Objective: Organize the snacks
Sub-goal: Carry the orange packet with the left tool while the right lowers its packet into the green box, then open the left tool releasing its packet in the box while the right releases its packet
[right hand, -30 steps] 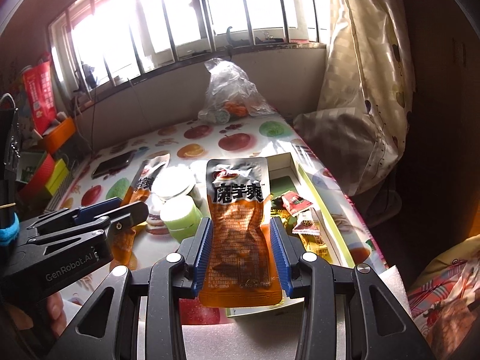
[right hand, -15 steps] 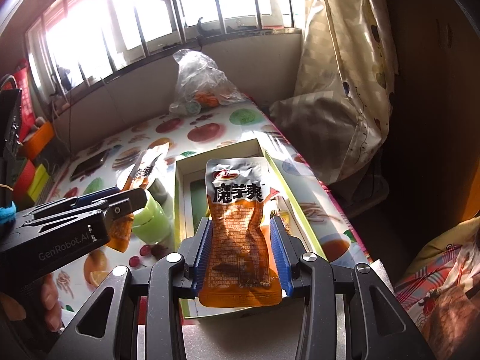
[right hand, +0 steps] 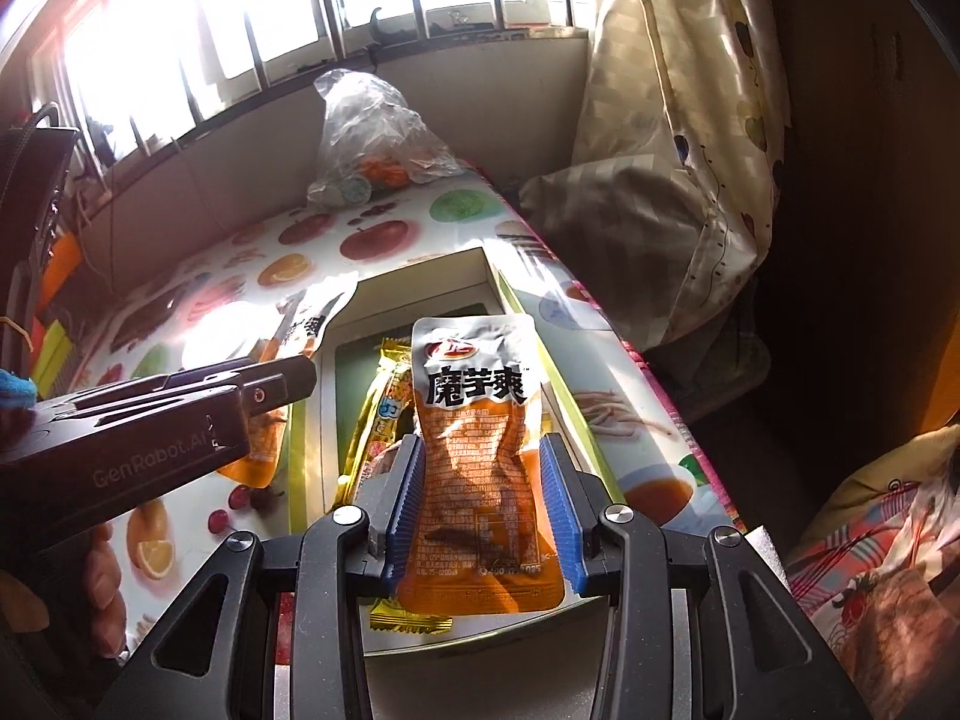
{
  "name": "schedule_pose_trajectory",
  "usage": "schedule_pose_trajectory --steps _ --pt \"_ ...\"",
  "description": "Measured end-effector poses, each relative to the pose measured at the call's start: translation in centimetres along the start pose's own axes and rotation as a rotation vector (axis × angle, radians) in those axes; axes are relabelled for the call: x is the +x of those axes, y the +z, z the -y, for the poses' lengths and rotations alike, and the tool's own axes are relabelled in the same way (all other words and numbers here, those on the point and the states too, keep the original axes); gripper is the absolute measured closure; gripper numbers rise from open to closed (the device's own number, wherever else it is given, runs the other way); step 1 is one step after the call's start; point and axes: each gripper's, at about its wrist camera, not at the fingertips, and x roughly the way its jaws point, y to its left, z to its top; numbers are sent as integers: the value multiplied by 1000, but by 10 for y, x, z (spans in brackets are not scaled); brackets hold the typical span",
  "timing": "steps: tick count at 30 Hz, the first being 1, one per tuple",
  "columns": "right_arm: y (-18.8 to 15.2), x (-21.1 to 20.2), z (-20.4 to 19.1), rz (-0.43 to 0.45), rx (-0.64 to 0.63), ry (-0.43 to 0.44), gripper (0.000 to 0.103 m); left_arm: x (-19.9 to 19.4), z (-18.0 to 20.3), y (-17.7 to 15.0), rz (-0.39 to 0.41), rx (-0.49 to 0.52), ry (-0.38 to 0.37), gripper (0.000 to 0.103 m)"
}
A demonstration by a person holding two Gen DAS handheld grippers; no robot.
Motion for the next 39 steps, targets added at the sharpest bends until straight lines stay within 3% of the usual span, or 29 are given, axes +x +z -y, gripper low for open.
schedule_pose_trajectory --steps 15,39 --pt "-3 28 9 -36 -25 -17 65 31 6 2 -53 11 26 61" --pt "-1 43 7 -16 -53 -7 56 42 8 8 -47 29 35 56"
